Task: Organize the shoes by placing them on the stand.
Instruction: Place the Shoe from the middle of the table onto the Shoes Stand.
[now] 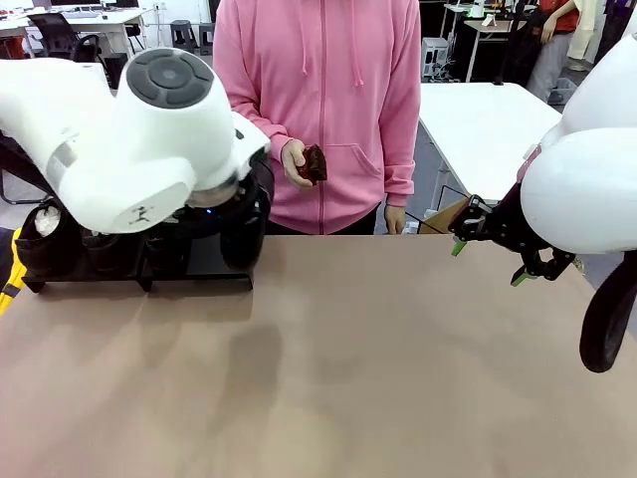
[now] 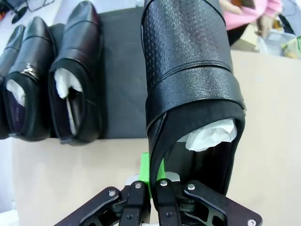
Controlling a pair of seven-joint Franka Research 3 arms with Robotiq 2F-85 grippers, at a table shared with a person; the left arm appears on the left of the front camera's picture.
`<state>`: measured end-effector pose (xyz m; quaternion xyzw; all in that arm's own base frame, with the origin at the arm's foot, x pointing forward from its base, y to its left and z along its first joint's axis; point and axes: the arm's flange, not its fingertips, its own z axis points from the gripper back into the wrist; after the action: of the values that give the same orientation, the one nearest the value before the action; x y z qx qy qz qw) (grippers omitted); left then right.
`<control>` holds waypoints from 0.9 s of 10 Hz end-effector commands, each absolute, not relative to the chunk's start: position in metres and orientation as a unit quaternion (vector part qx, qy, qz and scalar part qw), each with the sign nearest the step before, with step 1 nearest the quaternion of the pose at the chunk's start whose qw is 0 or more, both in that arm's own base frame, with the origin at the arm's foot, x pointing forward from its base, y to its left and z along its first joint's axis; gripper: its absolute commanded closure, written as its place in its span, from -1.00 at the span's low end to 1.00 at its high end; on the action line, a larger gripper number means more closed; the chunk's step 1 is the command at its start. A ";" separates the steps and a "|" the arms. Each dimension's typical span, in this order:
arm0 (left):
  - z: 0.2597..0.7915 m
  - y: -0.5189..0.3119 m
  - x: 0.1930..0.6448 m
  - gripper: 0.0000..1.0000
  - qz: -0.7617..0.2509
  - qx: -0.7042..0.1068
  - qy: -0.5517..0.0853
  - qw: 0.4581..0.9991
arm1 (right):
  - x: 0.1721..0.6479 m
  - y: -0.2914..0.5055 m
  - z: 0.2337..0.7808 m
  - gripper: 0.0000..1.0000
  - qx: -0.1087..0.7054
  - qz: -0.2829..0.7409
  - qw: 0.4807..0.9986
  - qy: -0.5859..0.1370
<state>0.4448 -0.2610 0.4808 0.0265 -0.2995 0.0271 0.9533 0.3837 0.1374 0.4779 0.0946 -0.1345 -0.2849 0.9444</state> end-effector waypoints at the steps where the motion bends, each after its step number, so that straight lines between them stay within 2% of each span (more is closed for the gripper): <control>1: 0.476 -0.241 0.467 1.00 0.044 0.025 -0.307 0.950 | 0.385 0.135 0.479 -1.00 0.100 -0.278 0.946 -0.135; 9: 0.434 -0.199 0.521 1.00 0.067 0.030 -0.320 0.945 | 0.385 0.135 0.479 -1.00 0.100 -0.278 0.946 -0.135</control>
<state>0.5145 -0.1977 0.4331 0.0305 -0.2989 0.0578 0.9520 0.3837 0.1373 0.4780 0.0946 -0.1345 -0.2848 0.9444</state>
